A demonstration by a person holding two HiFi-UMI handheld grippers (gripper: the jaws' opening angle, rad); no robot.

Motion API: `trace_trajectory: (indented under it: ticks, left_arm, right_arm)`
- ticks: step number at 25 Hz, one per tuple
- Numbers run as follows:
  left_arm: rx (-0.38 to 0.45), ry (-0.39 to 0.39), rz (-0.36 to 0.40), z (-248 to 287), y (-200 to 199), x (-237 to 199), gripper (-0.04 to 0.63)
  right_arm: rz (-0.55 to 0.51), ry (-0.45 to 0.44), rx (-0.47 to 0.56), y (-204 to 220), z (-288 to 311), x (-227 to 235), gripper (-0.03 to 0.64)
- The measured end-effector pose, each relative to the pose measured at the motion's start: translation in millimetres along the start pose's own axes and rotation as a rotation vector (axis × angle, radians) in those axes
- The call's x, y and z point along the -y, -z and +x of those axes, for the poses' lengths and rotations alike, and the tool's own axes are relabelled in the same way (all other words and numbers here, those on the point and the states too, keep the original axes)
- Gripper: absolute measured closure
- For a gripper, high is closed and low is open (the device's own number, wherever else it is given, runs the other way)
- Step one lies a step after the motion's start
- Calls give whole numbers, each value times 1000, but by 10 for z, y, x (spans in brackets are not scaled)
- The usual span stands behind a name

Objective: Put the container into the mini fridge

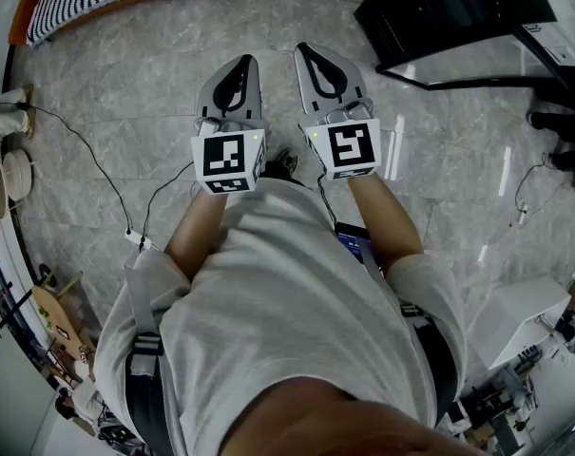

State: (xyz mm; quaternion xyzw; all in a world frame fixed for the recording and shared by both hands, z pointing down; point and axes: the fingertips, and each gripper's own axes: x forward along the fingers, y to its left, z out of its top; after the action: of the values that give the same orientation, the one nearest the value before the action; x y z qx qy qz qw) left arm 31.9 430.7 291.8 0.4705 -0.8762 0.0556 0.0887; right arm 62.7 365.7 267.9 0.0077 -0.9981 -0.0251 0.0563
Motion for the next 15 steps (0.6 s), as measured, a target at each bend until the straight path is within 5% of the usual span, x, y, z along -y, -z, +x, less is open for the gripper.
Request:
trace_trajectory:
  ticks: [6, 15]
  left_arm:
    - [-5, 76, -23, 632, 40, -127, 583]
    - [-7, 429, 42, 1811, -319, 615, 583]
  right_arm:
    - [-10, 82, -15, 47, 393, 387, 580]
    - [45, 366, -142, 173, 281, 1600, 577]
